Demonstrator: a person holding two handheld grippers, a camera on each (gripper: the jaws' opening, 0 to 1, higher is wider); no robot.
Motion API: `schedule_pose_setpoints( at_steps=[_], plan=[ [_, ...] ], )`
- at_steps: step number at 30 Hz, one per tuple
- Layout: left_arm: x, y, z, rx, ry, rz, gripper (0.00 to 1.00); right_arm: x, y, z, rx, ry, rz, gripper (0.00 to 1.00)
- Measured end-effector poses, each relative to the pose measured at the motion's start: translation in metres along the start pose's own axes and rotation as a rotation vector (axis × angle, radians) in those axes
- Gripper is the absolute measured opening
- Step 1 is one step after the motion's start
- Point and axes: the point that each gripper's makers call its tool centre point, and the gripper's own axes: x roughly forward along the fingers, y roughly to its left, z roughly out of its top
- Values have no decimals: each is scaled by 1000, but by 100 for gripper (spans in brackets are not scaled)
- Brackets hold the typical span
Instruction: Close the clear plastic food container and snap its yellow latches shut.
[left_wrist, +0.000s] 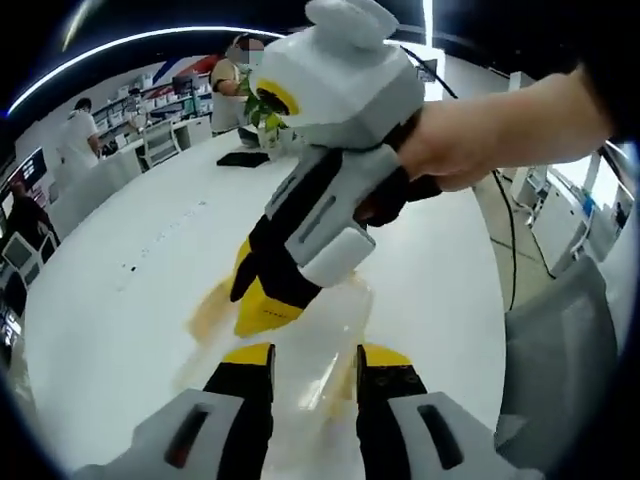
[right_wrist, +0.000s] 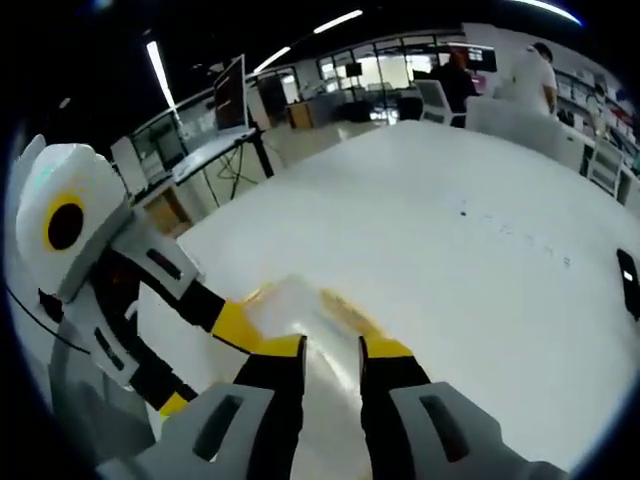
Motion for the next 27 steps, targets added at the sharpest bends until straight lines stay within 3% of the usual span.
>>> schedule_pose_setpoints(
  at_steps=[13,27],
  plan=[
    [4,-3,-9,112,45,14,29,6,-7,5,-40,28,12,22],
    [8,-4,-13,233,69,34,29,12,1,2,-109,102,88,28]
  ],
)
